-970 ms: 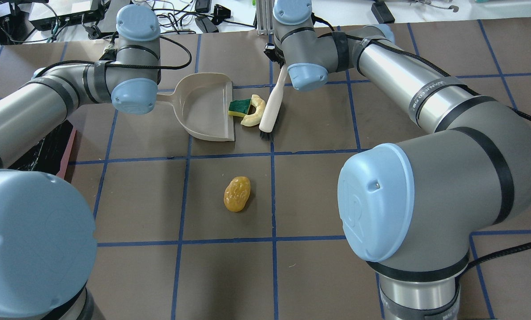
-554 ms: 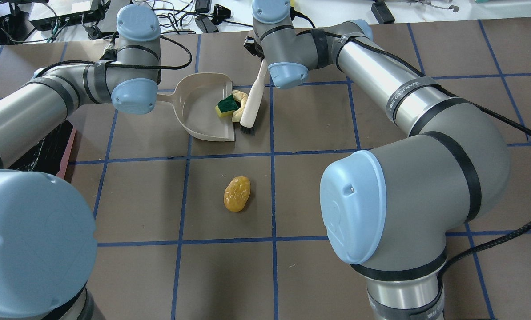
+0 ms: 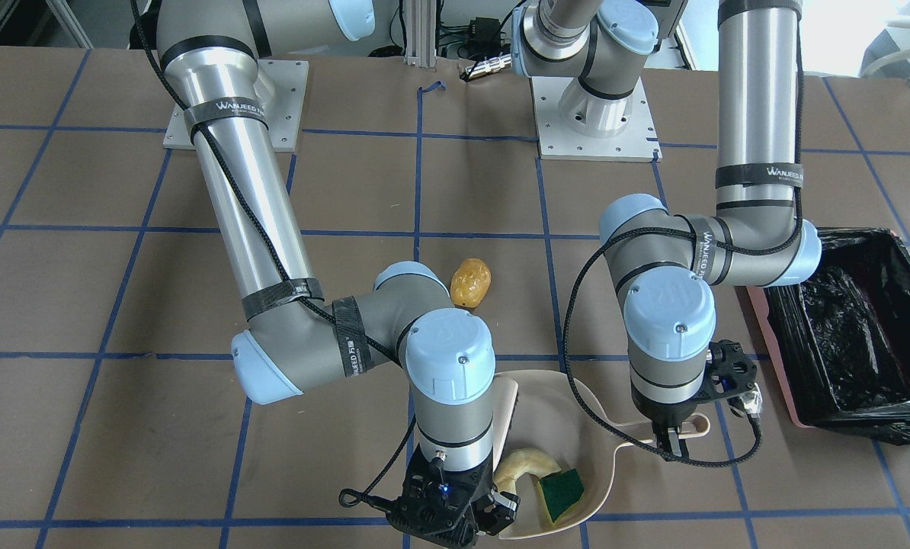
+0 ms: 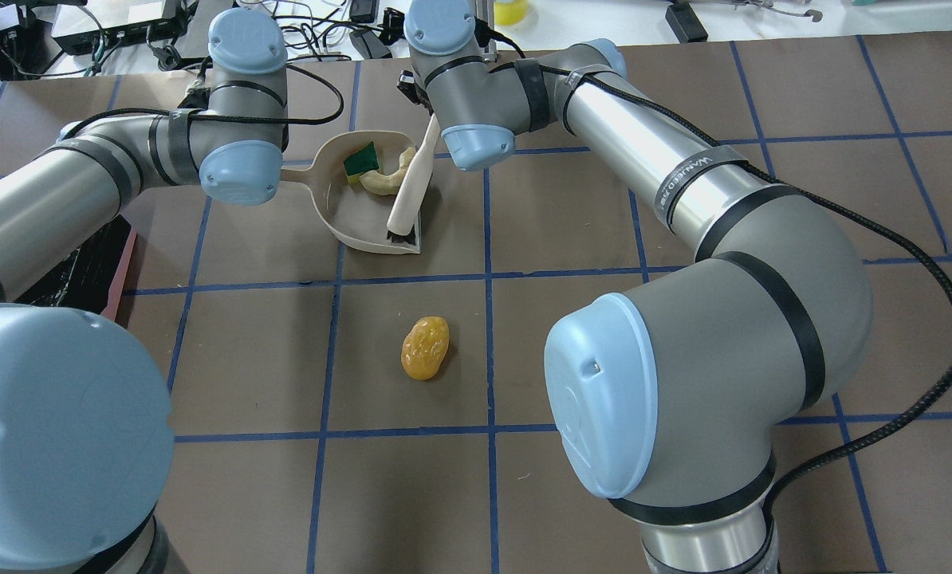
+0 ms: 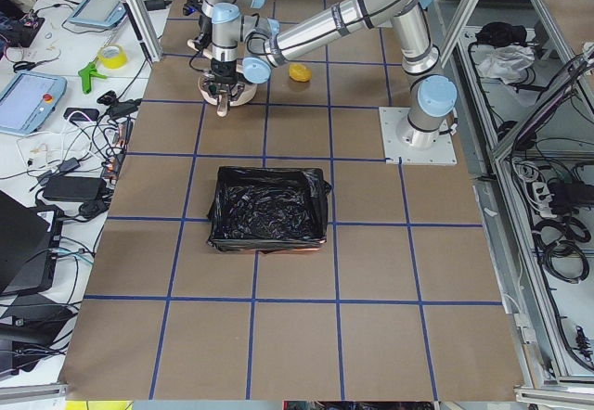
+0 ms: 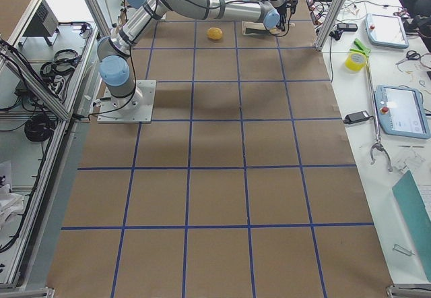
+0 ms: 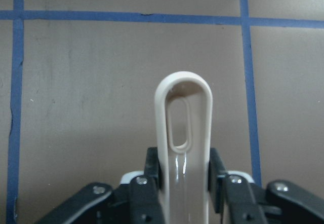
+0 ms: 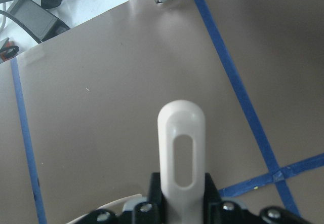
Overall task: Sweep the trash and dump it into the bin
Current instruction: 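Sweep the sponge and ring into the dustpan with the right gripper's brush, then move the dustpan toward the potato with the left gripper while the right brush follows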
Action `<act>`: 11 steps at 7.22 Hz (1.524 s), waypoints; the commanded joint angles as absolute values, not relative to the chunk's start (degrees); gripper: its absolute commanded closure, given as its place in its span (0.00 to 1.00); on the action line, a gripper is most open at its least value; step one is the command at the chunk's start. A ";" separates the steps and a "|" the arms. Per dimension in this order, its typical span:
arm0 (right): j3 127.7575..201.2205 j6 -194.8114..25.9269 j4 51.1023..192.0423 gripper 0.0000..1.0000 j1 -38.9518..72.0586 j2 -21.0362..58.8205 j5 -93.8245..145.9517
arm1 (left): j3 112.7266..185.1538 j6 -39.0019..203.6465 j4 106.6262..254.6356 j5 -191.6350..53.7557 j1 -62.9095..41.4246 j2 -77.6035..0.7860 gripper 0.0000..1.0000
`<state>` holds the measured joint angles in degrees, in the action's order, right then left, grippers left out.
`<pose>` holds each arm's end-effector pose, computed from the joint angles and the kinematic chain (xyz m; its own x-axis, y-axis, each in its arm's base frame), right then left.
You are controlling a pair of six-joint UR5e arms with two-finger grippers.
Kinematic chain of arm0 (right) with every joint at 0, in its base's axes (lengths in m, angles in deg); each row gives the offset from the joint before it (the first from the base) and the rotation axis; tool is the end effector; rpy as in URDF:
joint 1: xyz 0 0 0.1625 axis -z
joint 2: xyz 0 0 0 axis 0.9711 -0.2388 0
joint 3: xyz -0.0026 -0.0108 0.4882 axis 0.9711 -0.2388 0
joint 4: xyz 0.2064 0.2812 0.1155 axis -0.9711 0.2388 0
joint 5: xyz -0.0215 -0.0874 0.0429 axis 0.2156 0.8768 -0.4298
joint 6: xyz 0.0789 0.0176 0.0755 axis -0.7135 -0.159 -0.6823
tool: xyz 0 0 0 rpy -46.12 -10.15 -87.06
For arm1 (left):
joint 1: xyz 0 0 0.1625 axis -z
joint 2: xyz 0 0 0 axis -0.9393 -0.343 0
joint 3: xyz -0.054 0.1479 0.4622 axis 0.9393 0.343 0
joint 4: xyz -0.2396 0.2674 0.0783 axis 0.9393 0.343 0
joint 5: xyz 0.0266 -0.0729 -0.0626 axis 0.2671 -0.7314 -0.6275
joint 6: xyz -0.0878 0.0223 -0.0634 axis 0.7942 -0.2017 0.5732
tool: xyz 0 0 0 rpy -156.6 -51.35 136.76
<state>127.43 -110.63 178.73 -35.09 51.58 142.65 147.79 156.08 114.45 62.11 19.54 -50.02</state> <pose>0.4266 -0.7470 0.2898 -0.9133 0.3237 -0.2470 0.3957 0.8487 -0.3508 -0.0904 -0.6619 0.3160 -0.0159 -0.9892 0.1455 -0.9420 -0.0340 -0.3340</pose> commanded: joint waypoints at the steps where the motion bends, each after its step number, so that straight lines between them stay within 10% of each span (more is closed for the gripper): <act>1: 126.60 -111.63 173.98 0.91 -35.44 50.13 142.51 | 147.80 156.01 114.36 62.19 19.53 -50.02 1.00; 6: 128.17 -104.51 154.29 0.91 -29.91 41.09 141.64 | 147.97 154.17 114.89 61.49 19.53 -48.35 1.00; 11: 154.40 -100.29 161.83 0.92 -27.44 23.52 142.86 | 151.03 150.68 121.38 48.48 14.63 -43.96 1.00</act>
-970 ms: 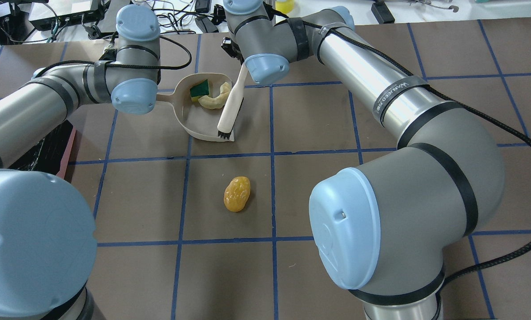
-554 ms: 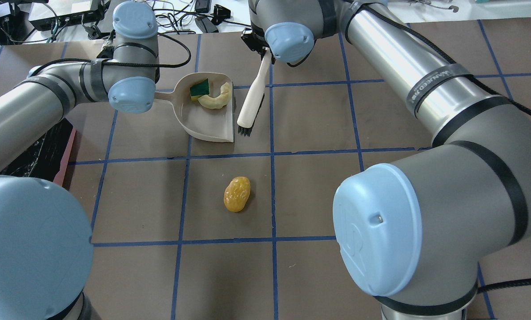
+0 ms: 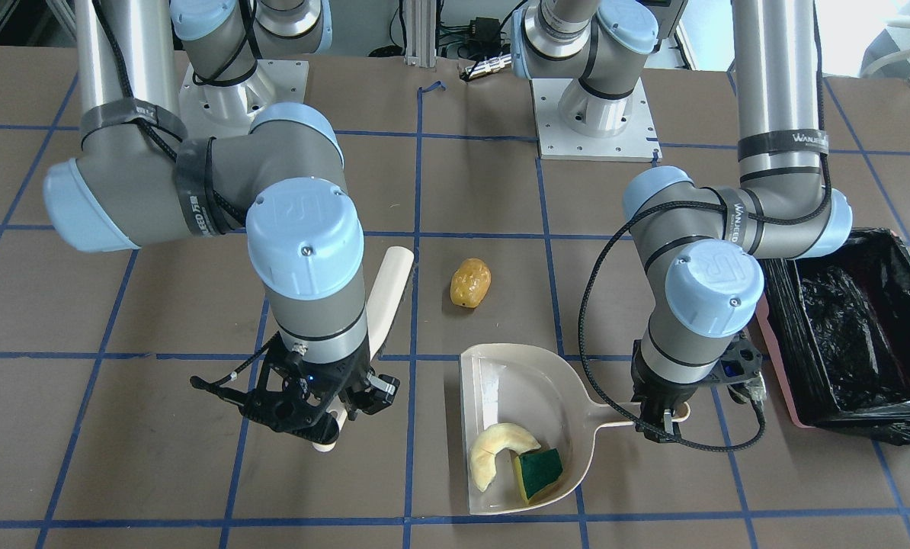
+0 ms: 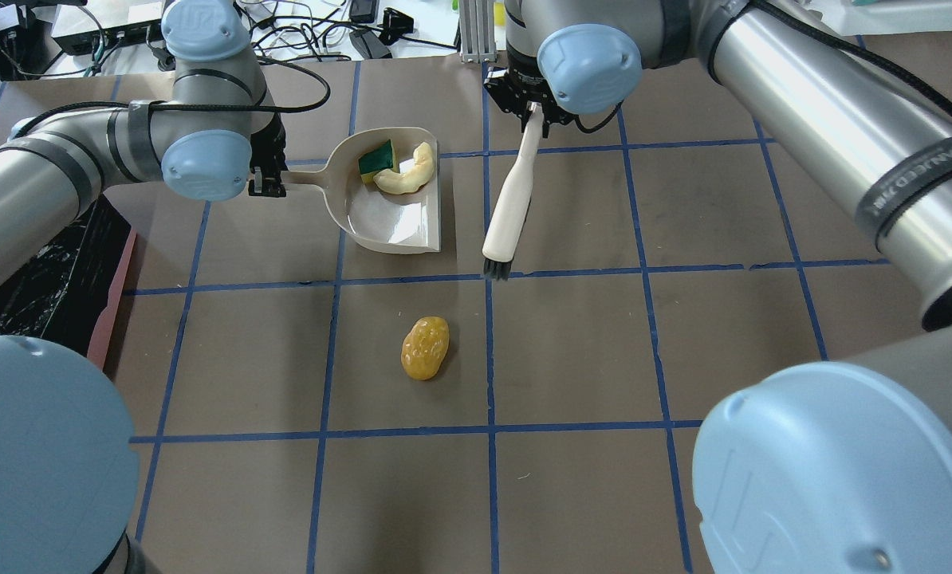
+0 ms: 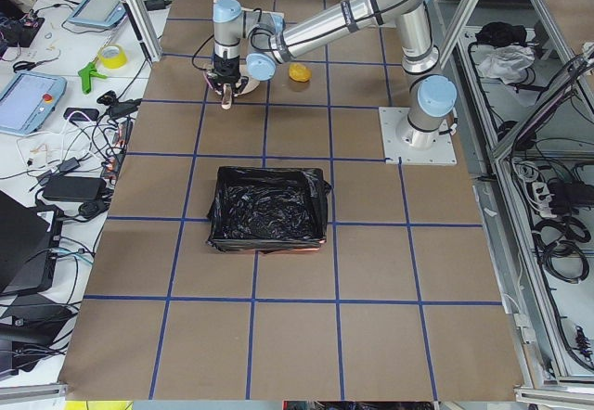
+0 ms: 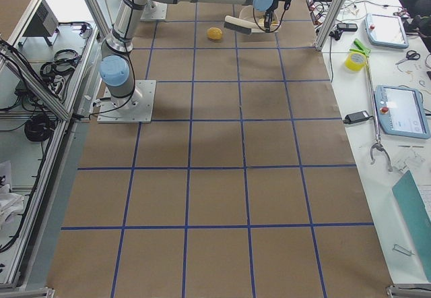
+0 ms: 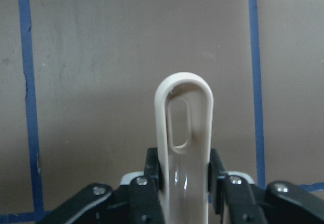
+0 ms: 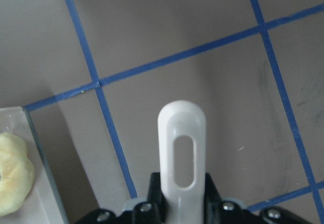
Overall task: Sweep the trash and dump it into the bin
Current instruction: 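Move the dustpan toward the potato with the left gripper while the right brush follows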
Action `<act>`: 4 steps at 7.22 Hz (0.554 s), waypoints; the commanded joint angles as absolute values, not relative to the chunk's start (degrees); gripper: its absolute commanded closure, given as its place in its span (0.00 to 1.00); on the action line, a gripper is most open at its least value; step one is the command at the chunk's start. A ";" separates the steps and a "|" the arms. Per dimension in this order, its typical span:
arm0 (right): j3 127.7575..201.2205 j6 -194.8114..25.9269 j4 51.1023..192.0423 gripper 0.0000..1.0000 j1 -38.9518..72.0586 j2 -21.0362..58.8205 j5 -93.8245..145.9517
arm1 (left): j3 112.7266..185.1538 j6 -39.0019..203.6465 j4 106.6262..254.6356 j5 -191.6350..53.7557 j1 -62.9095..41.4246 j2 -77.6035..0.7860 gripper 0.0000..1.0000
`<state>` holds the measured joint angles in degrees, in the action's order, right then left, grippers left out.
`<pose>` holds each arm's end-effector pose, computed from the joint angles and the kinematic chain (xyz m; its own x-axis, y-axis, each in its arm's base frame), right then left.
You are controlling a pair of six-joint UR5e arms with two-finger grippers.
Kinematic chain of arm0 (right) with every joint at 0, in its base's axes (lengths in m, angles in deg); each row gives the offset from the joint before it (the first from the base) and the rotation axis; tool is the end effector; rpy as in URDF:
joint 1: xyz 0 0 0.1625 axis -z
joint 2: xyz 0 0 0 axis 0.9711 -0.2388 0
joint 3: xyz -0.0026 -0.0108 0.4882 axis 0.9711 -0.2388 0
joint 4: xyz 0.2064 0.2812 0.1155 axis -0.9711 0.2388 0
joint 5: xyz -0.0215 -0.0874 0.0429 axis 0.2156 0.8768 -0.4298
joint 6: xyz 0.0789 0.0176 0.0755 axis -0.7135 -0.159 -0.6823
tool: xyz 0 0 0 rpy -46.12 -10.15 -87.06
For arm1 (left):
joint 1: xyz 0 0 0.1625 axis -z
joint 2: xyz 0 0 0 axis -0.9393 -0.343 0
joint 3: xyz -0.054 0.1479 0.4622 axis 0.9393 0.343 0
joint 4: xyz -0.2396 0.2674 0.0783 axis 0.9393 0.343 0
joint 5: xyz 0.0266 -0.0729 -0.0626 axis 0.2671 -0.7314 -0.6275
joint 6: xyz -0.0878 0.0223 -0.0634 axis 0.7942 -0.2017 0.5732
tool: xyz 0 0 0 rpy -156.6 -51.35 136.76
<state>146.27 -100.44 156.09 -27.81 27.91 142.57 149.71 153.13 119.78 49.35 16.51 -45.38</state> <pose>0.2882 -0.6329 0.4098 -0.9473 0.3198 -0.0180 0.3191 0.9373 -0.1404 -0.0810 -0.6372 0.3385 -0.0157 -0.9949 0.0997 -0.9921 0.0031 -0.1250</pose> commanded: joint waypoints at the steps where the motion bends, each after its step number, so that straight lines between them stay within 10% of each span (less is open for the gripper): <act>1: 158.81 -100.89 163.72 0.92 -27.53 20.79 142.86 | 153.48 142.99 121.22 48.83 11.57 -42.12 1.00; 4: 164.99 -102.83 165.93 0.92 -28.49 16.99 143.04 | 160.25 136.33 120.78 49.53 8.11 -35.28 1.00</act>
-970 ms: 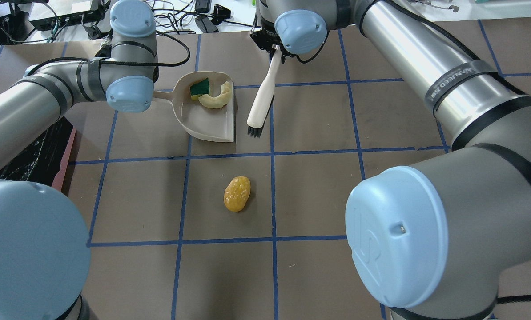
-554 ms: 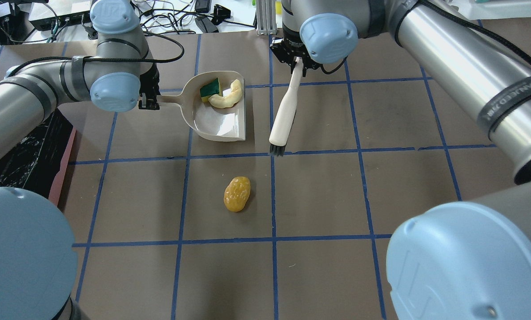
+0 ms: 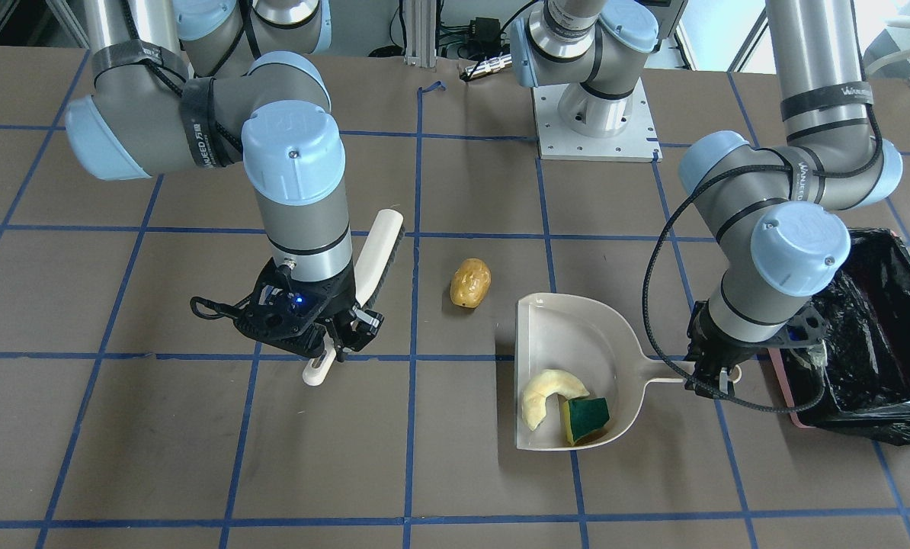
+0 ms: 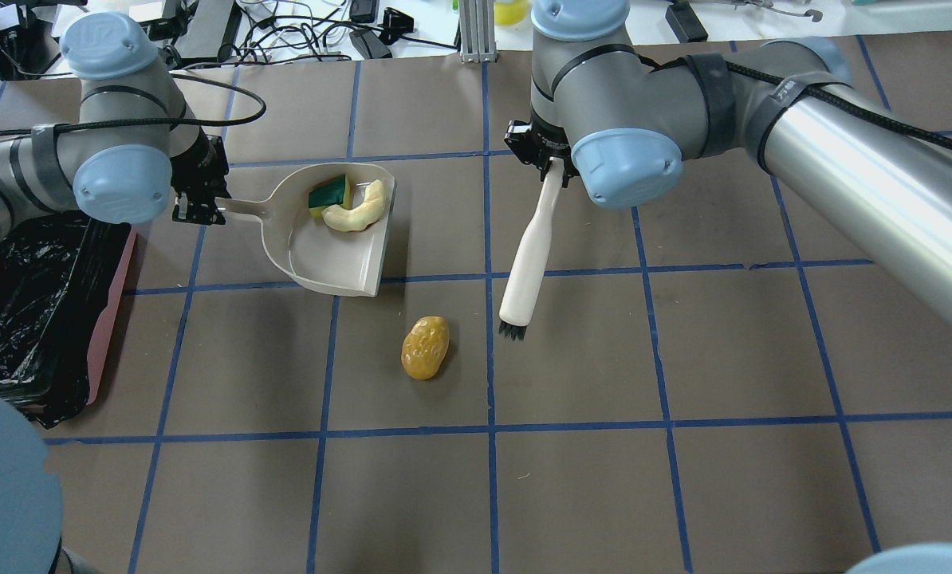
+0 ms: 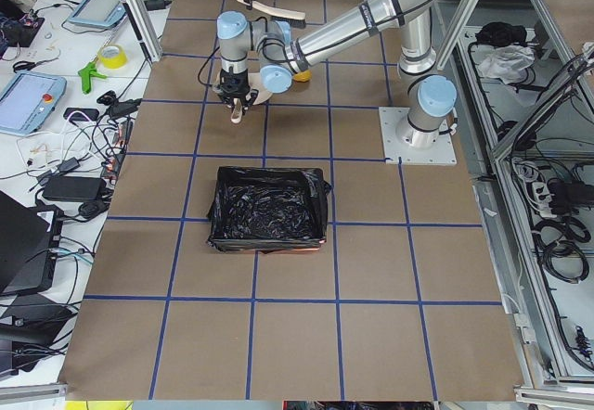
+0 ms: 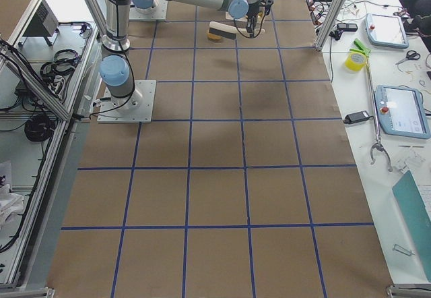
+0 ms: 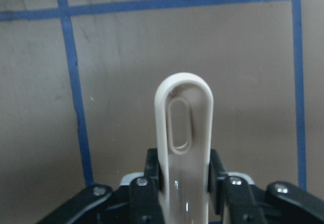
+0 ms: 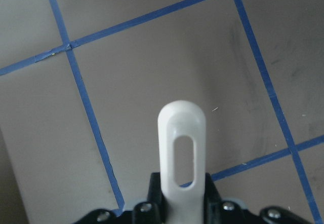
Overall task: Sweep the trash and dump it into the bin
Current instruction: 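Move the dustpan toward the potato with the left gripper while the right brush follows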
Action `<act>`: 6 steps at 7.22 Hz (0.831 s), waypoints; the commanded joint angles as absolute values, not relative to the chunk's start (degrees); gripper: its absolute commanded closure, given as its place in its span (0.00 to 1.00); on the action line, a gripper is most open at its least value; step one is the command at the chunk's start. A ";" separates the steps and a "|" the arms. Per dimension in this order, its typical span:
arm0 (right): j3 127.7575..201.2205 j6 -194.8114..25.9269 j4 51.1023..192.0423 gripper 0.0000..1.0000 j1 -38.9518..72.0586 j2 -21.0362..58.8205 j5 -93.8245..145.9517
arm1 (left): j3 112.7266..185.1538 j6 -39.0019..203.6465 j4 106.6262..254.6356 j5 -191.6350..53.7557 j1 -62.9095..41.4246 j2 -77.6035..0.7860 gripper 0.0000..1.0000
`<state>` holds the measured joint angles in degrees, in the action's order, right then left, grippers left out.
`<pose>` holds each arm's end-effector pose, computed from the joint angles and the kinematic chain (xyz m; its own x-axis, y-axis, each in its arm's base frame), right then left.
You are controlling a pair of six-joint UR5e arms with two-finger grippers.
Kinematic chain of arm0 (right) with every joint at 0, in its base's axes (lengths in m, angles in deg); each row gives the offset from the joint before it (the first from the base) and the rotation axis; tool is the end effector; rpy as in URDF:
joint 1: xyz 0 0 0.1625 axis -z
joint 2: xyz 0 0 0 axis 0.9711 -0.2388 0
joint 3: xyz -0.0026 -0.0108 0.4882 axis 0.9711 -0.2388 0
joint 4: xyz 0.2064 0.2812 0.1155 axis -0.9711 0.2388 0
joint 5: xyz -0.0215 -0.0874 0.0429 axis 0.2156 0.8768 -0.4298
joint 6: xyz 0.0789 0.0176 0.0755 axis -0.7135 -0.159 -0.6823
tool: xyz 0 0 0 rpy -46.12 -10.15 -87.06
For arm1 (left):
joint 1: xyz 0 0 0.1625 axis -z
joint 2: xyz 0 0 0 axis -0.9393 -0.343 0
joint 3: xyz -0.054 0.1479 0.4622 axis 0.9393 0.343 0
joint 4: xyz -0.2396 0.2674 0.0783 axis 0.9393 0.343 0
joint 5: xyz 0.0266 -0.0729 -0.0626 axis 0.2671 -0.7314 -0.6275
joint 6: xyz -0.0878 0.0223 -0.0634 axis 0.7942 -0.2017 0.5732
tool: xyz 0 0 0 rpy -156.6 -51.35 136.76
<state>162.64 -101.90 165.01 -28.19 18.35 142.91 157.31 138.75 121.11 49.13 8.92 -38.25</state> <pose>0.2713 -0.5510 0.4089 -0.9407 0.3371 -0.0374 0.3383 0.9250 -0.1732 -0.0082 -0.5832 0.3563 -0.1320 -0.9906 0.0371 -0.9831 0.1260 -0.1325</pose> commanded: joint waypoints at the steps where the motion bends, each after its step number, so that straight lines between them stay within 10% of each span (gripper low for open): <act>1: 165.79 -104.31 168.72 0.92 -29.62 17.07 143.21 | 164.10 136.67 120.43 50.67 8.11 -32.47 1.00; 6: 169.84 -104.32 170.95 1.00 -33.33 17.77 144.71 | 182.84 142.36 105.22 50.85 8.89 -23.75 1.00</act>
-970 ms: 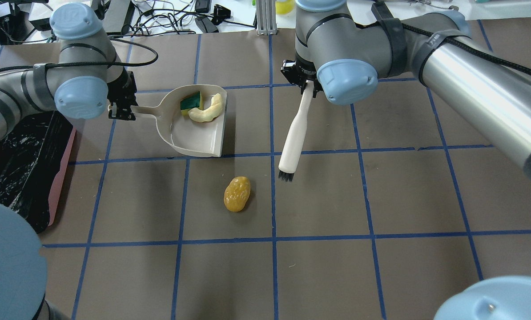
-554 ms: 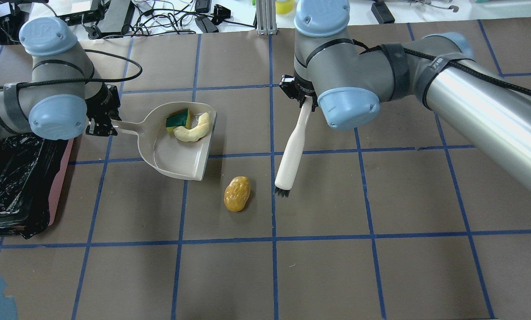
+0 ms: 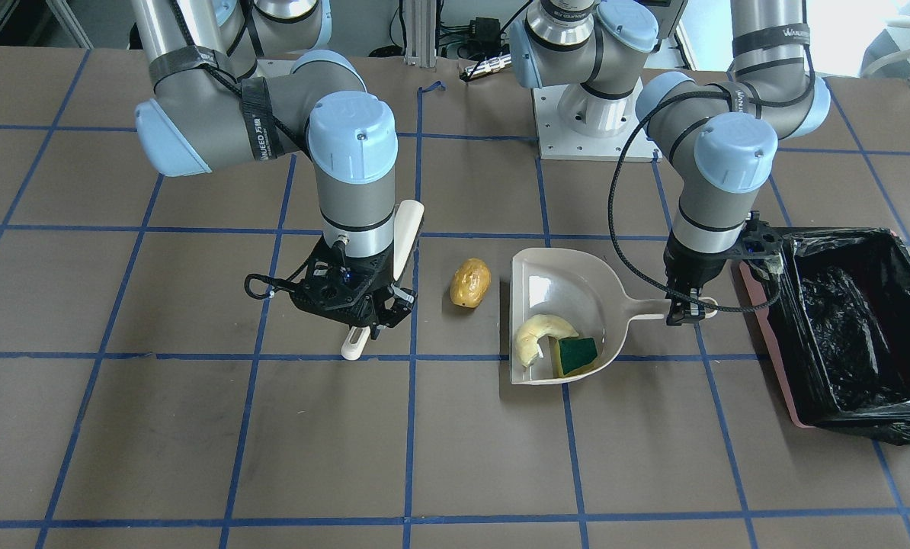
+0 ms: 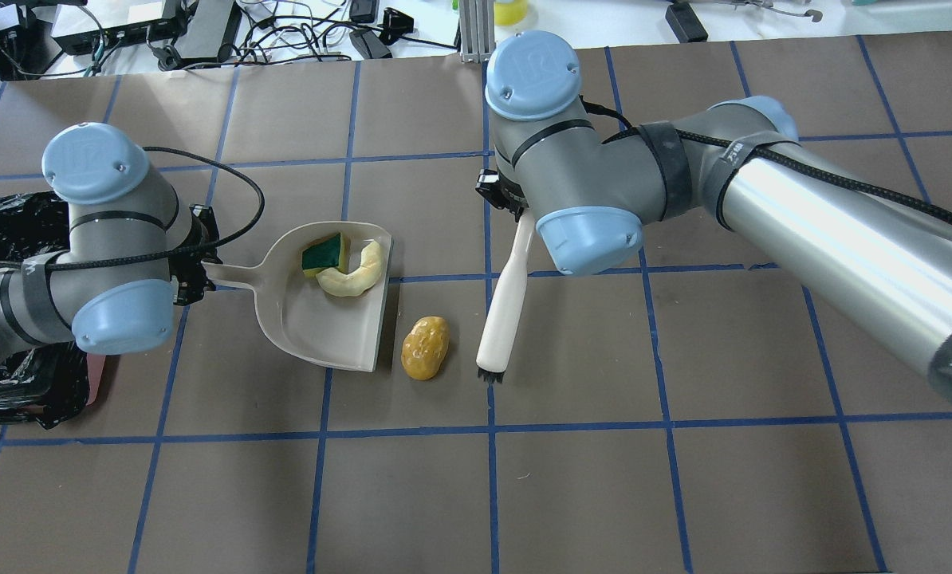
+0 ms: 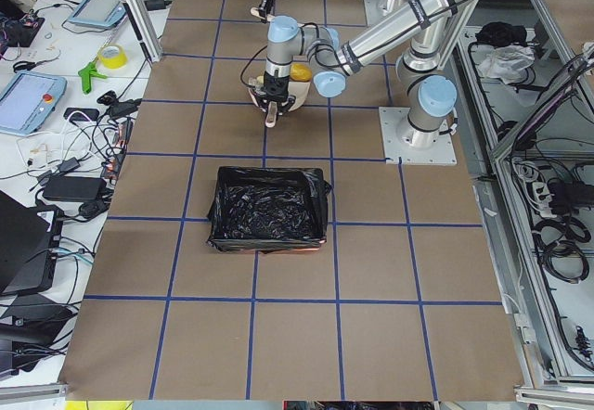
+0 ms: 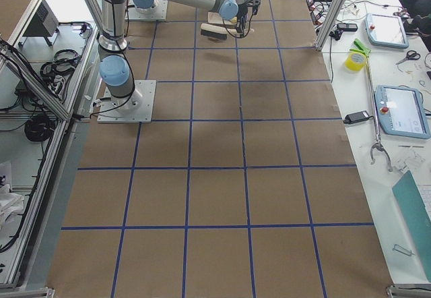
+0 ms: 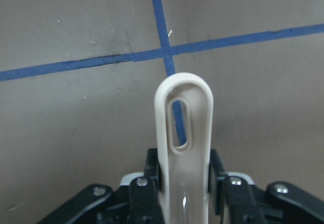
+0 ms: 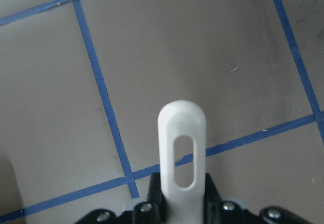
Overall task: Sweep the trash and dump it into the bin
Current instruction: 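Move the dustpan toward the potato with the left gripper while the right brush follows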
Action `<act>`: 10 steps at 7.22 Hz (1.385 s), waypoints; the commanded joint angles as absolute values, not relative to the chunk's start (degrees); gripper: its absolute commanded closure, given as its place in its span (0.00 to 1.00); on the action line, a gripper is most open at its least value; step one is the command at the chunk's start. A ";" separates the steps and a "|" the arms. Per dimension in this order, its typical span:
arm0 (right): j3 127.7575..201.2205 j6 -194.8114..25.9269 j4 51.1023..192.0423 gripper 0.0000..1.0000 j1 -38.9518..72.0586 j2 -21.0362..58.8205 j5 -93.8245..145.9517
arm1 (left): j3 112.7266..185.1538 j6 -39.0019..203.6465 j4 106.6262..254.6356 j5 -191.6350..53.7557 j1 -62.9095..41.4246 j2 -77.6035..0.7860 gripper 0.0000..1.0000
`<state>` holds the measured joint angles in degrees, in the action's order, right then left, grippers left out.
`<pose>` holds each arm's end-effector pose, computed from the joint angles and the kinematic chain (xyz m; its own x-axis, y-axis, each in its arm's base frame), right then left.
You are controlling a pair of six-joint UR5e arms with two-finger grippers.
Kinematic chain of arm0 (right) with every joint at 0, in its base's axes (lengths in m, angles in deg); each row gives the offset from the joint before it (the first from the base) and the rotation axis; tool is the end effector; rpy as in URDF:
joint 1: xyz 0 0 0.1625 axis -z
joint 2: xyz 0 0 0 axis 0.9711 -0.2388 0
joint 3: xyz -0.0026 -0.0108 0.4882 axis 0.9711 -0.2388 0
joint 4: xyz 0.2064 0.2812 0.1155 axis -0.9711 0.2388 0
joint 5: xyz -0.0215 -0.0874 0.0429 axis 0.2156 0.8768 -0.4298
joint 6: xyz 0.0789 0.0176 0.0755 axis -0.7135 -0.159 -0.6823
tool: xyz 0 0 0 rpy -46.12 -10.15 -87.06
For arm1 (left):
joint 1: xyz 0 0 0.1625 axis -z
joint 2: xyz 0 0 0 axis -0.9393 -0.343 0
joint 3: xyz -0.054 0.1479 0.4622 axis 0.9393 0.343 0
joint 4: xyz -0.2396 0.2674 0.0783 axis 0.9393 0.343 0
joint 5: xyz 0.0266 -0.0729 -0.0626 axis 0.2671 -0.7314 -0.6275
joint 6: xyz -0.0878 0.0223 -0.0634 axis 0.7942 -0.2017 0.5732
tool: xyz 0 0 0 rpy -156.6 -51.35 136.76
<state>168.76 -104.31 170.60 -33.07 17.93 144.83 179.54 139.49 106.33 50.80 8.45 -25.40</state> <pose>0.3080 -0.5109 0.3790 -0.9536 0.3005 -0.0169 0.2982 0.9355 -0.1895 -0.0261 -0.4569 0.3452 -0.1113 -0.9866 0.1192 -0.9785 0.0878 -0.1869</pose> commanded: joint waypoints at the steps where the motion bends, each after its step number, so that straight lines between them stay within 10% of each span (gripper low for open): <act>1: 169.84 -105.37 170.95 1.00 -33.94 17.95 145.06 | 184.34 144.21 105.22 50.86 9.25 -22.26 1.00; 10: 170.11 -104.95 180.26 1.00 -36.32 23.66 145.76 | 187.08 150.38 105.13 58.85 16.46 -21.27 1.00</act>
<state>170.00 -105.71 179.88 -36.28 23.21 145.64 187.13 150.36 105.16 58.84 16.40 -21.08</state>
